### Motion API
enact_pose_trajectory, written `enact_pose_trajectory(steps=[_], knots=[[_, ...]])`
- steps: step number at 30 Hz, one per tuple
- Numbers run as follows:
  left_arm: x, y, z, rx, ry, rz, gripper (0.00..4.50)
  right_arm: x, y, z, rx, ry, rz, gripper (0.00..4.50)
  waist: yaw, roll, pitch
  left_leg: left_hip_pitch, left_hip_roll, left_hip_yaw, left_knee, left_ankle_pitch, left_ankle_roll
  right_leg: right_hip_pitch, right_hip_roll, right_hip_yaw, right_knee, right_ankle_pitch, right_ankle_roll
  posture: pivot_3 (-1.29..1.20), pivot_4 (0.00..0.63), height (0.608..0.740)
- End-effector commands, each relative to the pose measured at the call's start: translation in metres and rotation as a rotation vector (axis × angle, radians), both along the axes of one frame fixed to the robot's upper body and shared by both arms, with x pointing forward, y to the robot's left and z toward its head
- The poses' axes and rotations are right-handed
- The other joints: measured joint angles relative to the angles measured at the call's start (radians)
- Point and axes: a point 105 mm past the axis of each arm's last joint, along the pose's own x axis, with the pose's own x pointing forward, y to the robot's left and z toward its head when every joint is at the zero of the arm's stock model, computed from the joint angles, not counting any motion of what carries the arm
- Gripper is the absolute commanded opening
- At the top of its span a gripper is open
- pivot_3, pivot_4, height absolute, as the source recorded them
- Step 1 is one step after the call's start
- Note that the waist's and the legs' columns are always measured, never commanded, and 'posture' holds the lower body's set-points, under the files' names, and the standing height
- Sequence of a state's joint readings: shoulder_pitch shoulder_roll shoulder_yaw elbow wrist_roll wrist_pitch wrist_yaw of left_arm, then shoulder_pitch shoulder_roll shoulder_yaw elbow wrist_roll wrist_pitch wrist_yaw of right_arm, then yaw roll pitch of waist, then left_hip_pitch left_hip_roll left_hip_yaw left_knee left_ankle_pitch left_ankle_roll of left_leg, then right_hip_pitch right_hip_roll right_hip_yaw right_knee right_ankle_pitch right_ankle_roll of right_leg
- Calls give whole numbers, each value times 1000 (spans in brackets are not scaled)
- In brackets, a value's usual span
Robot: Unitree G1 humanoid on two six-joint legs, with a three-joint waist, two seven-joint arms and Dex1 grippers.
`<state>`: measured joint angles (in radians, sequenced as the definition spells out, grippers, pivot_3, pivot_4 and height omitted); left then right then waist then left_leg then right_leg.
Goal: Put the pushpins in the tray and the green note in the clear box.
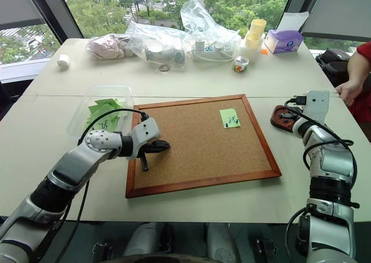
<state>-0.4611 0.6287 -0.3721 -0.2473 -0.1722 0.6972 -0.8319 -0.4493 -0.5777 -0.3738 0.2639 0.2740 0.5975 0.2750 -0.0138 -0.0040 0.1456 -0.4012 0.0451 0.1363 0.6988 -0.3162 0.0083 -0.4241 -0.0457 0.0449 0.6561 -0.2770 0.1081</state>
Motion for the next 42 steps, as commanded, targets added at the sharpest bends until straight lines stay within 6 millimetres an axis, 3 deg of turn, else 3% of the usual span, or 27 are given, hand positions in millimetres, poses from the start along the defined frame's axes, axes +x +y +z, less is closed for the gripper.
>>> enact_pose_trajectory(steps=[1, 4, 7, 14, 28, 33, 35, 38, 42], knots=[[-2, 1, -13, 30, 39, -2, 0, 3, -4, 9, 73, -38, -11, 70, 0, 0, 0, 0, 0, 0, 0, 0, 0, 0, 0, 0, 0, 0, 0, 0, 150, 728], [-2, -1, -12, 26, 38, -4, 0, 4, -6, 9, 78, -36, -16, 70, 1, 0, 0, 0, 0, 0, 0, 0, 0, 0, 0, 0, 0, 0, 0, 0, 150, 728], [-3, -1, -11, 23, 38, -4, 0, 5, -6, 9, 86, -36, -13, 922, 1, 0, 0, 0, 0, 0, 0, 0, 0, 0, 0, 0, 0, 0, 0, 0, 150, 728], [-3, 0, -11, 21, 39, 5, 0, 6, -8, 8, 98, -36, -24, 4461, 2, 0, 0, 0, 0, -1, 0, 0, 0, 1, 0, 0, 0, 0, 0, 0, 150, 728], [-1, -2, -11, 24, 29, 5, 0, 7, -17, 22, 374, -122, -93, 4461, 2, 0, 0, 0, 0, -1, 0, 0, 0, 1, 0, 0, 0, 0, 0, 0, 150, 728], [-1, -1, -11, 26, 27, 6, 0, 6, -17, 24, 335, -118, -92, 4461, 2, 0, 0, 0, 0, -1, 0, 0, 0, 1, 0, 0, 0, 0, 0, 0, 150, 728], [-1, 0, -11, 28, 27, 7, 0, 6, -7, 30, 230, -127, -19, 4461, 3, 0, 0, 0, 0, -1, 0, 0, 0, 1, 0, 0, 0, 0, 0, 0, 150, 728], [-2, 1, -11, 30, 26, 7, 0, 2, 35, 37, 21, -127, 233, 4461, 1, 1, 0, 0, 0, -1, 0, 0, 0, 1, 0, 0, -1, 0, 0, 0, 150, 728], [-4, -1, -9, 20, 23, -12, 0, -10, 86, 40, -32, -126, 466, 4461, 1, 1, 0, 0, 0, -1, 0, 0, 0, 1, 0, 0, -1, 0, 0, 0, 150, 728]])
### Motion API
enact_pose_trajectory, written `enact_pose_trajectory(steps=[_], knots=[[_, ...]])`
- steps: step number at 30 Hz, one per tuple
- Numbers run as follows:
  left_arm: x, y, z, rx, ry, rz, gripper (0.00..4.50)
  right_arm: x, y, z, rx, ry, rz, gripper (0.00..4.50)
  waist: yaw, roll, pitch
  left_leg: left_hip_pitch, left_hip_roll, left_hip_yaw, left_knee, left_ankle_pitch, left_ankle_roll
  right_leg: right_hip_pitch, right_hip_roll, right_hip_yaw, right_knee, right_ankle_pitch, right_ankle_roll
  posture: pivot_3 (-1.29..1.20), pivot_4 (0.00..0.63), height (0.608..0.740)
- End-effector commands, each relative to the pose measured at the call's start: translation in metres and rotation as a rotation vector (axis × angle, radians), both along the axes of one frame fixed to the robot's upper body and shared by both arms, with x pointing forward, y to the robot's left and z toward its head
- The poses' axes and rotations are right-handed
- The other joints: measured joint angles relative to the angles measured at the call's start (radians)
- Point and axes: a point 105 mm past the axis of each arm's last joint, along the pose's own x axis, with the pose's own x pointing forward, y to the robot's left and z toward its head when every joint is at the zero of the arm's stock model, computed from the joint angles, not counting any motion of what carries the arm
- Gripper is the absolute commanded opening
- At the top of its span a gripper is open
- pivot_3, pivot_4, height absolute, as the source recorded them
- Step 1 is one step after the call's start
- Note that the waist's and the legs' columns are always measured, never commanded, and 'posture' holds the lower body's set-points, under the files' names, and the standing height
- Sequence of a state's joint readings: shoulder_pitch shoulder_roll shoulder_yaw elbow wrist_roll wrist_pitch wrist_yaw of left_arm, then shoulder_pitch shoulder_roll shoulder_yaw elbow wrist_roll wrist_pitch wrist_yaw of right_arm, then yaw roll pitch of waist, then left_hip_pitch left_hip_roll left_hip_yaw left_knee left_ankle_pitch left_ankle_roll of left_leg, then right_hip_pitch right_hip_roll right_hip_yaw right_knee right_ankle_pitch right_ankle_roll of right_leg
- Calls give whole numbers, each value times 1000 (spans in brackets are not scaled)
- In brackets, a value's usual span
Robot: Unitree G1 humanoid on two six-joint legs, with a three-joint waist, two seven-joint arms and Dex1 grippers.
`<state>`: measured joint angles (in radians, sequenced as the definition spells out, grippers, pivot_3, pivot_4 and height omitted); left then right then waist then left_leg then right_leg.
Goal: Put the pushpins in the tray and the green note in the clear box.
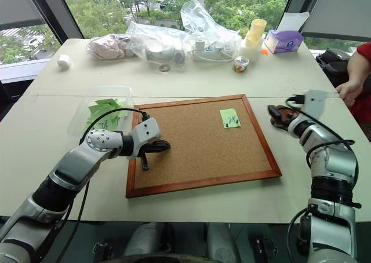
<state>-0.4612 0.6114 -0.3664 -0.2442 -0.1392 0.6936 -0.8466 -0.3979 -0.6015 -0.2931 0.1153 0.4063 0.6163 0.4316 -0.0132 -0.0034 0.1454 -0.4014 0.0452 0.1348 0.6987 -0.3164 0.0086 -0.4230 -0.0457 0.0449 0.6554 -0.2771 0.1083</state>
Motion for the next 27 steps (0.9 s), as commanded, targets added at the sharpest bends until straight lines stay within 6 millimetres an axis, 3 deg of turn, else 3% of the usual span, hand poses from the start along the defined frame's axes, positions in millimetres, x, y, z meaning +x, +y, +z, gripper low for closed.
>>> enact_pose_trajectory(steps=[1, 4, 8, 24, 27], knots=[[-6, 0, -8, 9, 31, -19, 0, -9, 44, 24, -78, -85, 208, 4461, 1, 0, 0, 0, 0, 0, 0, 0, 0, 0, 0, 0, 0, 0, 0, 0, 150, 728], [-5, -1, -4, 1, 20, -36, 0, -14, 63, 13, -94, -69, 287, 4461, 2, 0, 0, 0, 0, 0, 0, 0, 0, 0, 0, 0, 0, 0, 0, 0, 150, 728], [-2, 0, -3, 1, 10, -33, 0, -17, 73, 1, -78, -45, 316, 4461, 2, 0, 0, -1, 0, 0, 0, 0, 1, 0, 0, 0, 0, 0, 0, 0, 150, 728], [-7, -4, -7, -5, 12, -54, 0, -7, 70, -23, -63, 1, 242, 4461, 2, 0, 0, -1, 0, 0, 0, 0, 1, -1, 0, -1, -1, 0, 0, 0, 150, 728], [-7, -3, -7, -2, 9, -52, 0, -4, 69, -27, -79, 14, 229, 3718, 1, 0, 0, -1, 0, 0, 0, 0, 1, -1, 0, -1, -1, 0, 0, 0, 150, 728]])
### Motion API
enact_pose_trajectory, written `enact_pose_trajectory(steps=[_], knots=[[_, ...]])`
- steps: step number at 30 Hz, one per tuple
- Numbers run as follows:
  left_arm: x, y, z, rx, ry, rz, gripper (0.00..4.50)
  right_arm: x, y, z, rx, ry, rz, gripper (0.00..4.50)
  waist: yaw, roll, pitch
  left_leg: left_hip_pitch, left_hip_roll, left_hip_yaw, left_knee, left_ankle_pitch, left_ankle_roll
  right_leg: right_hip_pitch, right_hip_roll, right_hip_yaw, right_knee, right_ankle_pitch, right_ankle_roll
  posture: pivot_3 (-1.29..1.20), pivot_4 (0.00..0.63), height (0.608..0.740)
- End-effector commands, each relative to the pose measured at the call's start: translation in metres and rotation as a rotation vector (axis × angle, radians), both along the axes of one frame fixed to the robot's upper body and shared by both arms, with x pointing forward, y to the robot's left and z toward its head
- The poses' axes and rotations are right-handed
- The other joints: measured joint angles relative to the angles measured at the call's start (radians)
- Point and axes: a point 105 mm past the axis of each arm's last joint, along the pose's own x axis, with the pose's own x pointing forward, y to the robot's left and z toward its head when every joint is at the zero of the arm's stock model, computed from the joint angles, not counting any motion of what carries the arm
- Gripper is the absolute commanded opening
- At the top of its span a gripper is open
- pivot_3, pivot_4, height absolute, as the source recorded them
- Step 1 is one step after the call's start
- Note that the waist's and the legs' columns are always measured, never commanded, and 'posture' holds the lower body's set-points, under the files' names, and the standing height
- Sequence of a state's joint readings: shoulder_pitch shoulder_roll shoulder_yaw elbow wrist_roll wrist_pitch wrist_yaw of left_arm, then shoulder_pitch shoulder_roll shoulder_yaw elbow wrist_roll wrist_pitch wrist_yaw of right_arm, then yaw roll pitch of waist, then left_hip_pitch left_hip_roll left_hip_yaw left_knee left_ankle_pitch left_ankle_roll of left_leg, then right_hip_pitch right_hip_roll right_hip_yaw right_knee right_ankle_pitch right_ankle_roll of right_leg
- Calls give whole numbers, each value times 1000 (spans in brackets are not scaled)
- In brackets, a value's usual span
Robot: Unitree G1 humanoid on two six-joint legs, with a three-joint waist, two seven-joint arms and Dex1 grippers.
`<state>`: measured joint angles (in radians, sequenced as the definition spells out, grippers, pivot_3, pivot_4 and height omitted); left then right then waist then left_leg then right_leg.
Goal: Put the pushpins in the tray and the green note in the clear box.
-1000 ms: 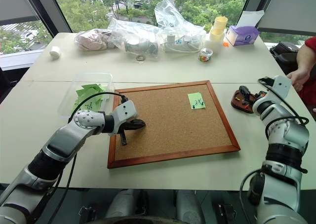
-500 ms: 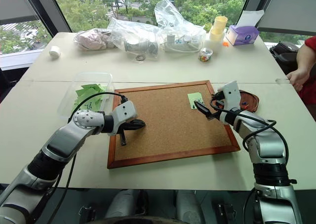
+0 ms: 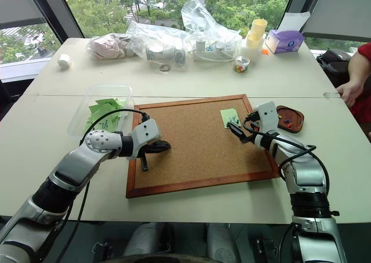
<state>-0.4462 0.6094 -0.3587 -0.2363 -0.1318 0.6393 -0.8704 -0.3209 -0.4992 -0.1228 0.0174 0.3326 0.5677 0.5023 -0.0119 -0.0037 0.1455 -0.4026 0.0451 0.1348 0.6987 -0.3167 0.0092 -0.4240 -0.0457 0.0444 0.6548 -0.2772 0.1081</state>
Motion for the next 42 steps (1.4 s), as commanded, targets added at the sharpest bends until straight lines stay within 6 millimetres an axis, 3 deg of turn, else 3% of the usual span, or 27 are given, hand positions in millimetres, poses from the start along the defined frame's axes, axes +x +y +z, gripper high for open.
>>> enact_pose_trajectory(steps=[1, 6, 8, 25, 42], knots=[[-5, -2, -7, 11, 24, -19, 0, 5, 0, 9, -23, -37, -4, 3257, 1, 0, 0, 0, 0, 0, 0, 0, 0, 0, 0, 0, 0, 0, 0, 0, 150, 728], [-5, -2, -7, 10, 24, -17, 0, 6, 2, 11, -3, -47, -3, 628, 1, 0, 0, 0, 0, 0, 0, 0, 0, 0, 0, 0, 0, 0, 0, 0, 150, 728], [-5, -2, -7, 10, 24, -15, 0, 6, 2, 10, -3, -43, -1, 117, 0, 0, 0, 0, 0, 0, 0, 0, 0, 0, 0, 0, 0, 0, 0, 0, 150, 728], [-9, 6, -18, 73, 71, -12, 0, 6, -15, 36, 61, -208, -111, 117, -2, 0, 0, 0, 0, 0, 0, 0, 0, -1, 0, 0, 0, 0, 0, 0, 150, 728], [-13, 10, -27, 103, 101, -13, 0, 1, -10, 43, 87, -240, -86, 117, -6, 0, 0, 0, 1, 0, 0, 0, 0, 0, 1, 0, 0, 0, 0, 0, 150, 728]])
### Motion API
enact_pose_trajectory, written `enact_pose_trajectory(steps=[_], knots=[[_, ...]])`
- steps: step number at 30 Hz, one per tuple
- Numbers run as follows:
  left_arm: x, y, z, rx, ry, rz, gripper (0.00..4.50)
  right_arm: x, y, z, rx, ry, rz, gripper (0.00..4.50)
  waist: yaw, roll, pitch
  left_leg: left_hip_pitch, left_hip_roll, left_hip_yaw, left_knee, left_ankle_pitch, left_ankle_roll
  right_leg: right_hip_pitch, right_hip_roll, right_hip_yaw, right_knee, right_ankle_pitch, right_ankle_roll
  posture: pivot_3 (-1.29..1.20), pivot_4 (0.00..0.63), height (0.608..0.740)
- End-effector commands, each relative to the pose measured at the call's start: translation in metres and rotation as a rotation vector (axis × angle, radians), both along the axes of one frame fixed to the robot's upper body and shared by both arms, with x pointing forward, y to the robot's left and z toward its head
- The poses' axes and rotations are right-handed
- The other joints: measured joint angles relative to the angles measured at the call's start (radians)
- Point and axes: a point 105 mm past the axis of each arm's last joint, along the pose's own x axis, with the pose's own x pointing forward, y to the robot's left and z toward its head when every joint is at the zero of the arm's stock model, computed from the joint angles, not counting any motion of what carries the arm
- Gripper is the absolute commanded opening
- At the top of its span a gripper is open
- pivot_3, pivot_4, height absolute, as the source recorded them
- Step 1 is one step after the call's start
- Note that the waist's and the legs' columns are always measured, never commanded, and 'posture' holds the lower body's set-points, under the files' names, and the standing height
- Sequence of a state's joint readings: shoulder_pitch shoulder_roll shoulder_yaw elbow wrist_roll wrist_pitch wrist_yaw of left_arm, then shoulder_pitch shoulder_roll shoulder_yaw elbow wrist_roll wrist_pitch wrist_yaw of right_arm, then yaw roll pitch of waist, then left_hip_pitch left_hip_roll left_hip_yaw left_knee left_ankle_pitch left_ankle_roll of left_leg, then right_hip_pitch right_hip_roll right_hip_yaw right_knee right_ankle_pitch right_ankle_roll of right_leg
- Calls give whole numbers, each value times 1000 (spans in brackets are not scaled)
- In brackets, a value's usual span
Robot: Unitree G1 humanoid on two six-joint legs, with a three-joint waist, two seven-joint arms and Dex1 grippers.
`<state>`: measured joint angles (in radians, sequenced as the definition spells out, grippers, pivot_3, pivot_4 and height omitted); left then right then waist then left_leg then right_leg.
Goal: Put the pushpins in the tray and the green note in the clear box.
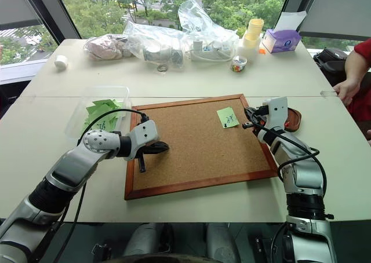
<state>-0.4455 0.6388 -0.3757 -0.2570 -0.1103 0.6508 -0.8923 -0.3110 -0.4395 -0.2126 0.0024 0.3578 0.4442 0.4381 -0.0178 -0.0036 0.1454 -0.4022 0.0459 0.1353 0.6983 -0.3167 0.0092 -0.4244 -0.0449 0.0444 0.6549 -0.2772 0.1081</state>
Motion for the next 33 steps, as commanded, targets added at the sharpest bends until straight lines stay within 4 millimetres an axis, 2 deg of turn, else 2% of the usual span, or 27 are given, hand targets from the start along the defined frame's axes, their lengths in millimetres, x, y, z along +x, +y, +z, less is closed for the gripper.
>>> enact_pose_trajectory(steps=[1, 2, 5, 7, 12, 15, 23, 26, 29, 31, 32, 33], knots=[[-8, 6, -24, 52, 94, 8, 0, -2, -5, 23, 11, -88, -17, 117, 0, 0, 0, 0, 0, 0, 0, 0, 0, 0, 0, 0, 0, 0, 0, 0, 150, 728], [-8, 6, -23, 51, 91, 9, 0, -1, -10, 27, 19, -97, -37, 117, 0, 0, 0, 0, 0, 0, 0, 0, 0, 0, 0, 0, 0, 0, 0, 0, 150, 728], [-7, 5, -21, 44, 80, 10, 0, 3, -46, 37, 2, -118, -182, 117, 1, 0, 0, 0, 0, 0, 0, 0, 0, 0, 0, 0, 0, 0, 0, 0, 150, 728], [-6, 5, -21, 42, 78, 9, 0, 4, -66, 35, -46, -92, -264, 117, 1, 0, 0, 0, 0, 0, 0, 0, 0, 0, 0, 0, 0, 0, 0, 0, 150, 728], [-6, 3, -20, 38, 76, 3, 0, 6, -98, 23, -106, -12, -381, 117, 0, 0, 0, 0, 0, 0, 0, 0, 0, 0, 0, 0, 0, 0, 0, 0, 150, 728], [-6, 3, -20, 38, 75, 2, 0, 6, -108, 16, -140, 24, -409, 117, 0, 0, 0, 0, 0, 1, 0, 0, 0, 0, 0, 1, 0, 0, 0, 0, 150, 728], [-5, 3, -20, 41, 72, 3, 0, 7, -119, 4, -163, 73, -442, 117, 0, 0, 0, 1, 0, 1, 0, 0, 0, 0, 0, 1, 0, 0, 0, 0, 150, 728], [-5, 4, -20, 44, 71, 5, 0, 7, -121, 1, -156, 80, -447, 916, 0, 0, 0, 1, 0, 1, 0, 0, 0, 0, 0, 1, 0, 0, 0, 0, 150, 728], [-5, 4, -20, 44, 71, 6, 0, 7, -123, 0, -153, 82, -453, 2520, 0, 0, 0, 1, 0, 1, 0, 0, 0, 0, 0, 1, 0, 0, 0, 0, 150, 728], [-5, 4, -21, 44, 71, 6, 0, 6, -124, 0, -155, 79, -459, 3433, 0, 0, 0, 1, 0, 1, 0, 0, 0, 0, 0, 1, 0, 0, 0, 0, 150, 728], [-5, 4, -20, 44, 71, 6, 0, 6, -124, 1, -156, 77, -461, 4056, 0, 0, 0, 1, 0, 1, 0, 0, 0, 0, 0, 1, 0, 0, 0, 0, 150, 728], [-5, 4, -20, 44, 72, 6, 0, 6, -125, 1, -155, 77, -464, 4473, 0, 0, 0, 1, 0, 1, 0, 0, 0, 0, 0, 1, 0, 0, 0, 0, 150, 728]])
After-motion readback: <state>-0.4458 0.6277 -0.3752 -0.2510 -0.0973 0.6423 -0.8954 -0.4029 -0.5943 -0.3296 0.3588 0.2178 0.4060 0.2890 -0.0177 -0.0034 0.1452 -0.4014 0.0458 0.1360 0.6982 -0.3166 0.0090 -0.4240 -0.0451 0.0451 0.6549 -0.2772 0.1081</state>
